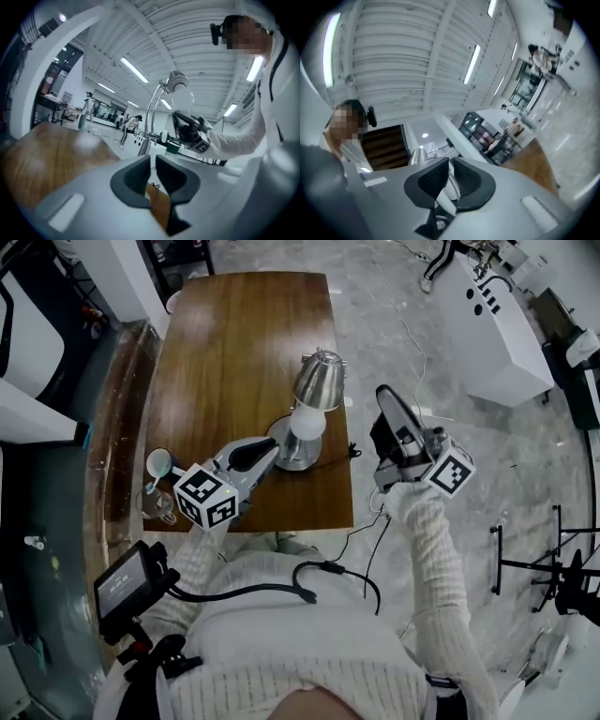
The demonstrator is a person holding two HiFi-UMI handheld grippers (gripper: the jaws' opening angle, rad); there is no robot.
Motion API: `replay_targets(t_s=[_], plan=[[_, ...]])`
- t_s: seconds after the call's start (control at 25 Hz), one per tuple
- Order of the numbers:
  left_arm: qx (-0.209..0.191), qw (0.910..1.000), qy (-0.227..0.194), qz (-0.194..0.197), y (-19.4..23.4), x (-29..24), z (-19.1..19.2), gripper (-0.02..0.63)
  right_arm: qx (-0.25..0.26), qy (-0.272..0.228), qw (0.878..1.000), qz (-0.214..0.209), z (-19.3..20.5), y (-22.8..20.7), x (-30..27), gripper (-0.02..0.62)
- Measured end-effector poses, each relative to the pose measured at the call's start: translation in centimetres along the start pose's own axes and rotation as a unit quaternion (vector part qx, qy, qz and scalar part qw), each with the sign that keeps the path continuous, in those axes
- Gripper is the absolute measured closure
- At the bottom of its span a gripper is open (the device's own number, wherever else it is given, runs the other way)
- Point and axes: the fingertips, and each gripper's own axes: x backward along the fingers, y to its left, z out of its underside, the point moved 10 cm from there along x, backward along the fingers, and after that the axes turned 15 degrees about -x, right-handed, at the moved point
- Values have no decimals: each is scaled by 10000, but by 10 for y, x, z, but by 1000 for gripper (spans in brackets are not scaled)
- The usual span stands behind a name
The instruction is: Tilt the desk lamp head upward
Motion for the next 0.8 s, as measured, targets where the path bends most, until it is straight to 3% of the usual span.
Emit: replay_targets(t_s=[0.04,0.12,0.2,0.28,0.32,0.44,0.56,0.8], plan=[[172,9997,39,-172,-5,3,1,589,323,-187,9981,486,16,9,13,585],[459,9978,145,-450,-16,7,3,598,1135,-221,9823,1475,56,25,28,603],[562,9951,442,-680,-26,5,4,598,1969,140,9535,2275,97,35,29,607],[481,9926,746,-826,-36,0,4,598,2515,565,9268,2732,132,43,20,607],[417,9922,813,-844,-42,-2,4,598,2608,708,9212,2800,144,45,16,607],[243,9930,801,-827,-56,-9,3,598,2517,894,9219,2805,161,42,12,607],[88,9926,759,-940,-63,-10,8,598,2554,933,9147,2989,169,35,14,607],[123,9918,893,-910,-62,-14,14,598,2407,1326,9117,3053,181,23,13,607]])
